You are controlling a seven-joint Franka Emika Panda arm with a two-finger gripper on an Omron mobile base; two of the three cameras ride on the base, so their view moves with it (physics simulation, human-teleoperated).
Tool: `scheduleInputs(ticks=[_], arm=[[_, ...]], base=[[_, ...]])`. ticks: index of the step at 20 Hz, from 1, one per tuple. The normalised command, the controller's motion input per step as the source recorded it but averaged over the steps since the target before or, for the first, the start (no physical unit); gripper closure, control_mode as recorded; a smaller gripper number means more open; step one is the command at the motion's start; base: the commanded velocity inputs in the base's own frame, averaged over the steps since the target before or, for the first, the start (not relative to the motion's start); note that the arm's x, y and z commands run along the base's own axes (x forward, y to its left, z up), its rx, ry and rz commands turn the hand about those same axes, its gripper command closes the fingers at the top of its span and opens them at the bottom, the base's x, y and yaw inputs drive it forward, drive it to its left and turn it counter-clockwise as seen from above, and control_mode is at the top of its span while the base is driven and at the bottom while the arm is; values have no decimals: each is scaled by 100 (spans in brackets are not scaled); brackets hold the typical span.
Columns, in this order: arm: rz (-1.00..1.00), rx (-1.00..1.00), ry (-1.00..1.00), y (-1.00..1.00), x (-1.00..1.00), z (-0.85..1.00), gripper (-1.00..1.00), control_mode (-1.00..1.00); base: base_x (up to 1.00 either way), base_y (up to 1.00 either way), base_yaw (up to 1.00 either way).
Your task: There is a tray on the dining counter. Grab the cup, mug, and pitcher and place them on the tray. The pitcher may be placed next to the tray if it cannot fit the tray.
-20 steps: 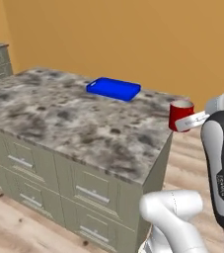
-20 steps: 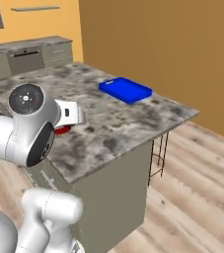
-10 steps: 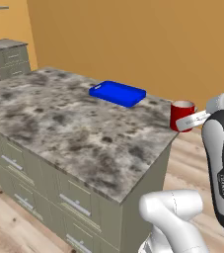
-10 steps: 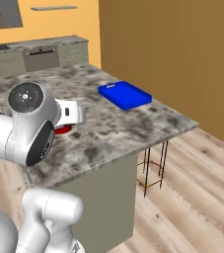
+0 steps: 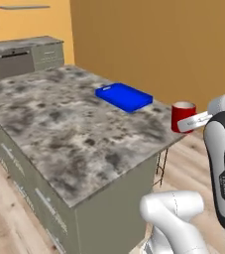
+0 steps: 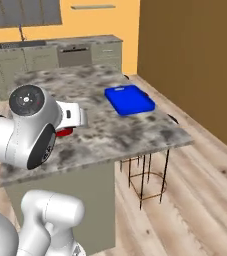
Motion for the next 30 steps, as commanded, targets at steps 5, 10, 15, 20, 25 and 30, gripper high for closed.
scheduleInputs(ticks=[5, 10, 15, 20, 25, 30], arm=[[0, 0, 0, 0, 0, 0, 100, 100], [0, 0, 0, 0, 0, 0, 100, 100], [0, 0, 0, 0, 0, 0, 100, 100], [0, 0, 0, 0, 0, 0, 100, 100], [0, 0, 0, 0, 0, 0, 100, 100], [0, 0, 0, 0, 0, 0, 100, 100]], base=[[3, -100, 47], [0, -100, 54], [0, -100, 60], [0, -100, 57], [-9, -100, 49], [-9, -100, 53]])
